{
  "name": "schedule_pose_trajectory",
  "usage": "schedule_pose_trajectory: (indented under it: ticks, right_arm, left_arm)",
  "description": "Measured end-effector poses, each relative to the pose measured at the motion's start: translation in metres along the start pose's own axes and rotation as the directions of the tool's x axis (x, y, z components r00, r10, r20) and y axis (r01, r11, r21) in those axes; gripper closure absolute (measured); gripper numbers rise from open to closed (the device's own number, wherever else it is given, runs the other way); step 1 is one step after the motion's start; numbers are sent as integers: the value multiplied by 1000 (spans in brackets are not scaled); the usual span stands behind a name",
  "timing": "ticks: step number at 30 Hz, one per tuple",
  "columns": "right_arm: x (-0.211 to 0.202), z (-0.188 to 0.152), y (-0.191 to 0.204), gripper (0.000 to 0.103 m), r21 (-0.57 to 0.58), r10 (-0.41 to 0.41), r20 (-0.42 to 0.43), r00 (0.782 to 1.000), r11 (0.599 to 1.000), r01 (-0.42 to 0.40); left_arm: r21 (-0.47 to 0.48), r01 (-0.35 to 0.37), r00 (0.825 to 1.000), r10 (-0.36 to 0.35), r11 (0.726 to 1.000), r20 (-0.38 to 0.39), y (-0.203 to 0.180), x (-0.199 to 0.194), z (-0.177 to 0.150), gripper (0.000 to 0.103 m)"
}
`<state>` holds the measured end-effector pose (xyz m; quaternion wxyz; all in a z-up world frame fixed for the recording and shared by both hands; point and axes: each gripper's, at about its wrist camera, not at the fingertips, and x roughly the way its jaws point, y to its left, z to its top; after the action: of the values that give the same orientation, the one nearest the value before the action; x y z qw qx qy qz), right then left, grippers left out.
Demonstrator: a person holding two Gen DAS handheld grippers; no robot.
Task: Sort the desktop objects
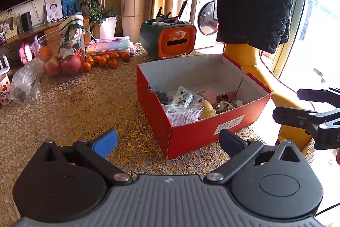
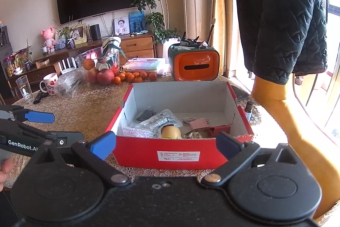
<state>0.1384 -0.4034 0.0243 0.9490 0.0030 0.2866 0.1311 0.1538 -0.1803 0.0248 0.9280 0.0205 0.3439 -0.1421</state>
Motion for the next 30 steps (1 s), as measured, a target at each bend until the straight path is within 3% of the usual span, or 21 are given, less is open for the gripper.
schedule_pose_trajectory:
  ticks: [8, 30]
  right_arm:
    - [1, -4, 3, 2, 23, -11, -12, 1000, 1000, 11]
    - [7, -17, 3, 2, 101, -24, -62, 998, 994, 30]
  left_arm:
    - [47, -2, 1000, 2, 999, 5, -9, -6, -7, 0]
    - [33, 44, 999, -44, 998, -5, 2, -3, -15, 0]
